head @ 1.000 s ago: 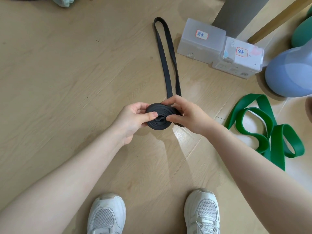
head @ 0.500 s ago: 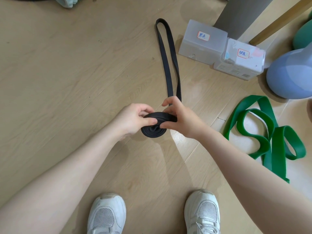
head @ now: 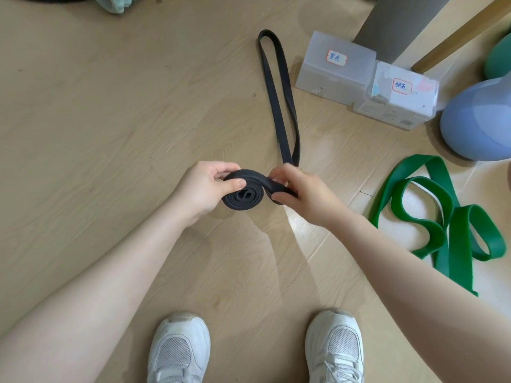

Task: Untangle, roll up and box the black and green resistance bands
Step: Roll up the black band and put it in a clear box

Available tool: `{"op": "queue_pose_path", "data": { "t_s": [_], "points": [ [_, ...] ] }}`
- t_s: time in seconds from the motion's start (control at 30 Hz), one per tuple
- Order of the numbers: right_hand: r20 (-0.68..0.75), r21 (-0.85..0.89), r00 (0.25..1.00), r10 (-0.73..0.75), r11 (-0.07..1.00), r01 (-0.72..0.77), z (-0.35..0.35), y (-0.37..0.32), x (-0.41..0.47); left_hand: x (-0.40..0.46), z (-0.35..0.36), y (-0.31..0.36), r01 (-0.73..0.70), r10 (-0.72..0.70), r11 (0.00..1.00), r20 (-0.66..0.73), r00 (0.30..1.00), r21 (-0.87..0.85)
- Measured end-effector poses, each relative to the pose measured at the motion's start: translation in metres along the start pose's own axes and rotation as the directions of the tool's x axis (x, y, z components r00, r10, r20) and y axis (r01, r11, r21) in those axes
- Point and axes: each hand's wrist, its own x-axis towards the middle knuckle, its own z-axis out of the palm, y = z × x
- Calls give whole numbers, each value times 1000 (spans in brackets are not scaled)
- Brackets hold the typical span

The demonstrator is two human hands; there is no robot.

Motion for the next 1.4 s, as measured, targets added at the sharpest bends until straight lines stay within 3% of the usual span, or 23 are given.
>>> {"op": "queue_pose_path", "data": {
  "t_s": [0.2,0.43,0.57,0.77,1.0,1.23,1.3,1.4],
  "points": [
    [-22,159,999,42,987,-38,8,-2,7,-1,0,-1,25,-28,969,-9,1000,-246],
    [-7,315,993,114,943,-106,12,-13,9,-3,1,-4,49,-63,909,-20,998,-415],
    [-4,463,988,152,876,-133,2,-13,12,-2,-2,-4,85,-73,889,44,996,-451],
    [64,113,996,55,992,-62,-8,-13,7,2,-7,4,-11,34,955,72,997,-297],
    [113,282,989,98,951,-127,4,-18,6,-1,-4,-6,67,-49,903,55,997,-424],
    [-18,29,999,32,999,-31,5,-25,4,1,-6,-2,15,-8,913,18,1000,-408],
    [55,133,998,35,990,-42,0,-23,4,1,-7,-2,5,2,919,18,1000,-395],
    [202,485,979,40,864,-135,-12,-21,5,0,-13,-3,6,15,915,48,999,-403]
  ]
}}
